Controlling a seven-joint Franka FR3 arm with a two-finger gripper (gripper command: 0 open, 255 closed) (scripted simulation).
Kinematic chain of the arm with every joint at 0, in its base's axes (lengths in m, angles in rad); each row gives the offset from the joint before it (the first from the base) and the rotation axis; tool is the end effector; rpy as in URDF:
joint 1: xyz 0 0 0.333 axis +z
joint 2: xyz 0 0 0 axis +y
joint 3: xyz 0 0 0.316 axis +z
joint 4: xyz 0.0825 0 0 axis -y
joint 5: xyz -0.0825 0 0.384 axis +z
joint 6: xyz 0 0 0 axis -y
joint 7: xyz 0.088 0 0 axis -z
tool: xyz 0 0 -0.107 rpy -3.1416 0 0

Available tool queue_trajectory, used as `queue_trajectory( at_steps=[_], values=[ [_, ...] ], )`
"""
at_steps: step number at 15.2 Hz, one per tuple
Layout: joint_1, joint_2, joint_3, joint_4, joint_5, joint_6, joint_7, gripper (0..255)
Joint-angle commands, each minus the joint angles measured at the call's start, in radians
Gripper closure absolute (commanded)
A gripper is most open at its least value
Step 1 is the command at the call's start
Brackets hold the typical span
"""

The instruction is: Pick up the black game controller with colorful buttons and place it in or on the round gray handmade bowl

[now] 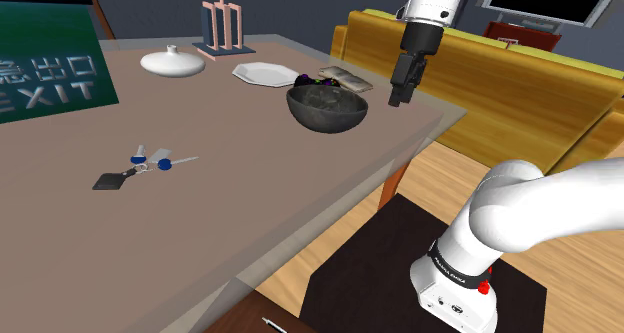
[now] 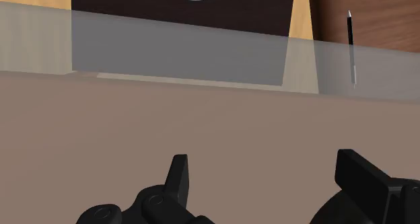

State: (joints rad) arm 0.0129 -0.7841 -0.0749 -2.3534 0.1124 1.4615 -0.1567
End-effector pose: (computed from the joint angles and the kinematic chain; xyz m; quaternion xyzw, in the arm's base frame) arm 0.2952 -0.0121 0.5829 -0.9932 -0.0624 0.0460 0.0874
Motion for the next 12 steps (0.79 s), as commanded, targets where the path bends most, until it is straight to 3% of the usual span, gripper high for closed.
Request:
queue_trajectory(
  at_steps=[1,12],
  values=[
    [0.0,0.0,0.0,0.0,0.0,0.0,0.0,0],
    [0.08,0.486,-0.024,0.367,-0.081,0.072,-0.244,0]
  ],
)
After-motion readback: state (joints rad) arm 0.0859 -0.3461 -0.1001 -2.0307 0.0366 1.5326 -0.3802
